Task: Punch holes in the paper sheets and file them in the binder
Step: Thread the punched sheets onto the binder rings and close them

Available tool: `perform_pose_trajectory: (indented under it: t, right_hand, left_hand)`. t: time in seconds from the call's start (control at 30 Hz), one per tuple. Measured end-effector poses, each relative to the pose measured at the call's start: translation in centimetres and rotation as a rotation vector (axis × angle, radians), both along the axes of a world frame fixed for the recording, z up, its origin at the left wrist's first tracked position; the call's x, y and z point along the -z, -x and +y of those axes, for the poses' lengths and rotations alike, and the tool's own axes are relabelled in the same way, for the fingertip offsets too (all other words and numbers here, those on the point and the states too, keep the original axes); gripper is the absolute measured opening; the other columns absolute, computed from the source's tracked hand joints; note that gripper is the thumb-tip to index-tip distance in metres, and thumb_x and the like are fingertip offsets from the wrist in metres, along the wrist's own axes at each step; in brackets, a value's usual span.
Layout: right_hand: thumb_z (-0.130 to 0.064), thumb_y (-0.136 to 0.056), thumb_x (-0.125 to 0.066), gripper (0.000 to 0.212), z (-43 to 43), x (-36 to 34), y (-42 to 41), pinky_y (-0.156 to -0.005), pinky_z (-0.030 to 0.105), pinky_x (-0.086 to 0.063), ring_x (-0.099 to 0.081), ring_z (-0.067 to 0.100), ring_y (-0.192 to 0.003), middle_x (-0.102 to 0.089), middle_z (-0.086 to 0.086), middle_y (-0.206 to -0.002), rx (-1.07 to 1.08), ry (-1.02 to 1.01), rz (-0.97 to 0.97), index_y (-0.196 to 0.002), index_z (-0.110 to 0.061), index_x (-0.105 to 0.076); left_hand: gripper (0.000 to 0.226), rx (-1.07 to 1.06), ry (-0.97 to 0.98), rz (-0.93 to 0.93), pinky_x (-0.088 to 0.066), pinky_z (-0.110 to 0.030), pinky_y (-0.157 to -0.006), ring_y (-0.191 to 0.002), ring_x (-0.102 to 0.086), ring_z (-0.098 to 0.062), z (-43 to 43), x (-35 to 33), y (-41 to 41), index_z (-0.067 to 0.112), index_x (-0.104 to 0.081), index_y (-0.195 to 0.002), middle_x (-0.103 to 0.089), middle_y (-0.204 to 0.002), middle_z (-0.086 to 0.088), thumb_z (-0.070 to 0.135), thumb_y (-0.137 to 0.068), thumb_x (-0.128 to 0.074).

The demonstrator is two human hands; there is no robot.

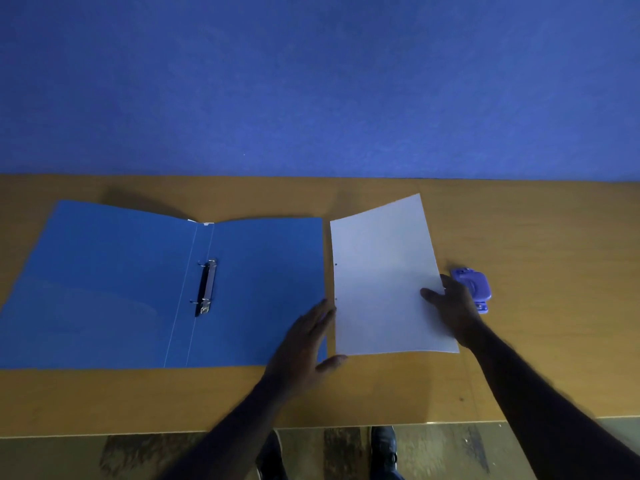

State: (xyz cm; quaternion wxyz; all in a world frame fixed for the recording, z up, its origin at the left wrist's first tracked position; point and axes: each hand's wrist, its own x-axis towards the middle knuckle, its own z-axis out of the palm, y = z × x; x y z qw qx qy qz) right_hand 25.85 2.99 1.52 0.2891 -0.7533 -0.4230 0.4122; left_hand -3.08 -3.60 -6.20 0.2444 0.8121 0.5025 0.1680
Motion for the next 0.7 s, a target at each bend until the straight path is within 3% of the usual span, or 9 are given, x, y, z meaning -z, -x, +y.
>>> perform_pose_trajectory:
  t: [0.1,0.27,0.33,0.4,0.47,0.57,0.7]
  right_hand:
    - [-0.009,-0.091,-0.063,0.016,0.5,-1.7,0.8,-0.064,0.025,-0.046,-0.057,0.011,-0.075,-0.065,0.005,-0.095,0.014,-0.062,0.067,-0.106,-0.014,-0.061]
    - [-0.005,-0.09,-0.063,0.014,1.2,-3.5,4.0,-0.059,0.021,-0.052,-0.066,0.007,-0.068,-0.07,-0.001,-0.089,-0.029,-0.128,0.218,-0.1,-0.015,-0.065]
    - [-0.003,-0.089,-0.064,0.015,1.3,-3.4,6.2,-0.066,0.027,-0.052,-0.067,0.013,-0.073,-0.072,0.002,-0.09,-0.063,-0.141,0.245,-0.094,-0.017,-0.068]
    - [-0.003,-0.088,-0.065,0.017,1.5,-3.2,8.8,-0.073,0.037,-0.051,-0.066,0.022,-0.08,-0.072,0.008,-0.096,-0.094,-0.143,0.276,-0.092,-0.019,-0.069]
    - [-0.001,-0.089,-0.063,0.015,1.8,-2.9,11.6,-0.073,0.038,-0.051,-0.065,0.024,-0.081,-0.072,0.01,-0.098,-0.121,-0.138,0.296,-0.094,-0.015,-0.069]
    - [0.0,-0.09,-0.061,0.014,1.9,-2.5,15.6,-0.069,0.035,-0.051,-0.064,0.023,-0.078,-0.071,0.009,-0.097,-0.148,-0.129,0.303,-0.099,-0.009,-0.067]
    - [-0.003,-0.09,-0.061,0.013,2.0,-1.8,20.2,-0.069,0.036,-0.054,-0.066,0.017,-0.077,-0.071,0.001,-0.092,-0.207,-0.111,0.286,-0.098,-0.012,-0.066]
  left_hand:
    - [0.073,-0.227,-0.005,-0.199,-0.026,-0.024,-0.111,-0.142,-0.024,-0.007,0.0,-1.6,2.4,0.021,-0.032,-0.147,-0.028,-0.155,0.005,0.064,-0.089,-0.045]
    - [0.052,-0.67,-0.047,-0.326,-0.043,-0.025,-0.093,-0.115,-0.051,-0.01,0.9,-2.7,9.6,0.014,-0.053,-0.126,-0.055,-0.123,0.005,0.052,-0.091,-0.052]
    - [0.037,-0.823,-0.033,-0.349,-0.048,-0.031,-0.084,-0.104,-0.058,-0.017,1.6,-2.9,12.6,0.012,-0.058,-0.118,-0.06,-0.112,-0.001,0.038,-0.092,-0.058]
    - [0.025,-0.937,0.005,-0.361,-0.048,-0.027,-0.079,-0.098,-0.062,-0.019,2.4,-3.3,15.4,0.009,-0.062,-0.113,-0.064,-0.108,-0.002,0.025,-0.093,-0.06]
    - [0.021,-1.013,0.041,-0.354,-0.046,-0.021,-0.075,-0.092,-0.062,-0.016,3.3,-4.0,17.4,0.008,-0.065,-0.108,-0.065,-0.104,0.0,0.019,-0.091,-0.06]
    - [0.013,-1.064,0.117,-0.349,-0.052,-0.033,-0.077,-0.084,-0.064,-0.022,4.9,-4.4,19.2,0.013,-0.069,-0.091,-0.067,-0.088,-0.002,0.022,-0.09,-0.059]
    - [0.025,-1.019,0.266,-0.33,-0.048,-0.035,-0.06,-0.059,-0.051,-0.021,6.9,-4.3,20.4,0.02,-0.055,-0.063,-0.055,-0.059,-0.01,0.029,-0.086,-0.057]
